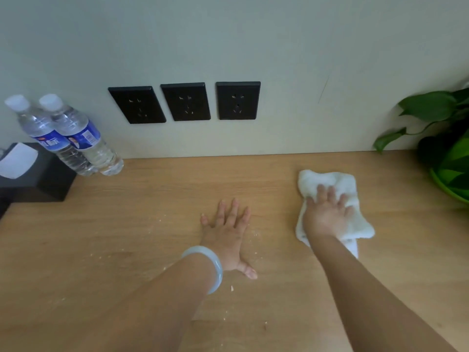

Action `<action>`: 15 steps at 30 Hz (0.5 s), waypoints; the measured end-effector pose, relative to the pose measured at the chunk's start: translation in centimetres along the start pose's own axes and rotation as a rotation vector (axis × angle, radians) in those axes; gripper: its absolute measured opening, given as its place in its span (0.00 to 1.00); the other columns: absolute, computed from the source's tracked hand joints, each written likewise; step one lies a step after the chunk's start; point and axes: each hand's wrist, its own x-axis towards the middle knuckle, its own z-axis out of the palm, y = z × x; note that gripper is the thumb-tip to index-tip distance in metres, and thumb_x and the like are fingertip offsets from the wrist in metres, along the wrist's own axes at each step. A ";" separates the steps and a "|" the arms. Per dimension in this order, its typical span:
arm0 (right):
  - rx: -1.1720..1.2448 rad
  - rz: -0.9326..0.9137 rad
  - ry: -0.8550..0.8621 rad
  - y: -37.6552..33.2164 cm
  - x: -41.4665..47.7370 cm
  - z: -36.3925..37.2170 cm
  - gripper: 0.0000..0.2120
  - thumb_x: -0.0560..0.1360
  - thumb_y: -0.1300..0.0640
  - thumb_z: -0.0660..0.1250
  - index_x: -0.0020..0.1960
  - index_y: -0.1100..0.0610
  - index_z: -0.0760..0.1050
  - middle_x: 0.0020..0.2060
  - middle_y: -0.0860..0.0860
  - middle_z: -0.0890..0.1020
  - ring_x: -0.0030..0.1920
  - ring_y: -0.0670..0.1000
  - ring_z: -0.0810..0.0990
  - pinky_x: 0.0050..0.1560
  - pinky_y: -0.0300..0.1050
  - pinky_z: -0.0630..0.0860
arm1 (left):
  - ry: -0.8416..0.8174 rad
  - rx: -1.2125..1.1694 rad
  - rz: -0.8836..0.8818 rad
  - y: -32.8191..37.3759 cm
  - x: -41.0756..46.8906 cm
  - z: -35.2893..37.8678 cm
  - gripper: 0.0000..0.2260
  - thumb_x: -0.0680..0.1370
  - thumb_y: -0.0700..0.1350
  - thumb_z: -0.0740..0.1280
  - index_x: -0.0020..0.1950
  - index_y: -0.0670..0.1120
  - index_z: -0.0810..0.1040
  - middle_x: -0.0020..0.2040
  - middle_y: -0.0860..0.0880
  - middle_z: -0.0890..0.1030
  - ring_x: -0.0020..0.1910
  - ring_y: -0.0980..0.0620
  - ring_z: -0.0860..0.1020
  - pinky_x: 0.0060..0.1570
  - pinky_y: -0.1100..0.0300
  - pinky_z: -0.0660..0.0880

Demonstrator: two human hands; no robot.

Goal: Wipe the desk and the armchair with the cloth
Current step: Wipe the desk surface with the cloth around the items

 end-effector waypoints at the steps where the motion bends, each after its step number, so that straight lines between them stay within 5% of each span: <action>1: -0.022 -0.150 -0.013 -3.0 -1.6 1.2 0.23 0.82 0.50 0.45 0.77 0.53 0.50 0.78 0.55 0.53 0.77 0.60 0.48 0.75 0.58 0.46 | 0.001 0.002 -0.004 0.1 0.0 -0.1 0.65 0.58 0.73 0.72 0.74 0.55 0.26 0.72 0.49 0.22 0.72 0.40 0.25 0.68 0.27 0.40; 4: -0.025 -0.503 -0.088 -6.6 -3.8 2.7 0.23 0.83 0.48 0.46 0.77 0.49 0.51 0.78 0.53 0.51 0.78 0.58 0.45 0.75 0.55 0.39 | 0.005 -0.011 0.002 -0.1 -0.1 0.0 0.64 0.59 0.72 0.72 0.76 0.54 0.29 0.73 0.50 0.22 0.72 0.42 0.25 0.68 0.28 0.40; 7: -0.087 -0.641 -0.093 -1.9 0.3 0.9 0.22 0.82 0.49 0.50 0.75 0.48 0.58 0.77 0.50 0.57 0.77 0.54 0.51 0.74 0.53 0.47 | 0.020 -0.083 0.036 -1.5 0.2 -0.1 0.63 0.59 0.73 0.71 0.75 0.57 0.28 0.72 0.51 0.21 0.72 0.47 0.25 0.71 0.30 0.41; 11: -0.169 -0.204 0.060 7.4 8.8 -2.8 0.21 0.81 0.51 0.51 0.72 0.53 0.65 0.72 0.55 0.65 0.71 0.60 0.62 0.68 0.58 0.62 | 0.077 -0.107 -0.050 -5.7 0.8 -0.8 0.63 0.59 0.74 0.71 0.74 0.59 0.27 0.72 0.51 0.21 0.72 0.46 0.25 0.72 0.33 0.42; 15: -0.120 0.073 -0.026 7.7 13.8 -4.7 0.21 0.78 0.56 0.55 0.71 0.54 0.65 0.73 0.59 0.60 0.73 0.62 0.56 0.69 0.67 0.59 | 0.072 -0.149 -0.073 -7.9 1.6 -0.7 0.63 0.58 0.72 0.73 0.73 0.61 0.27 0.71 0.53 0.21 0.72 0.46 0.24 0.71 0.31 0.39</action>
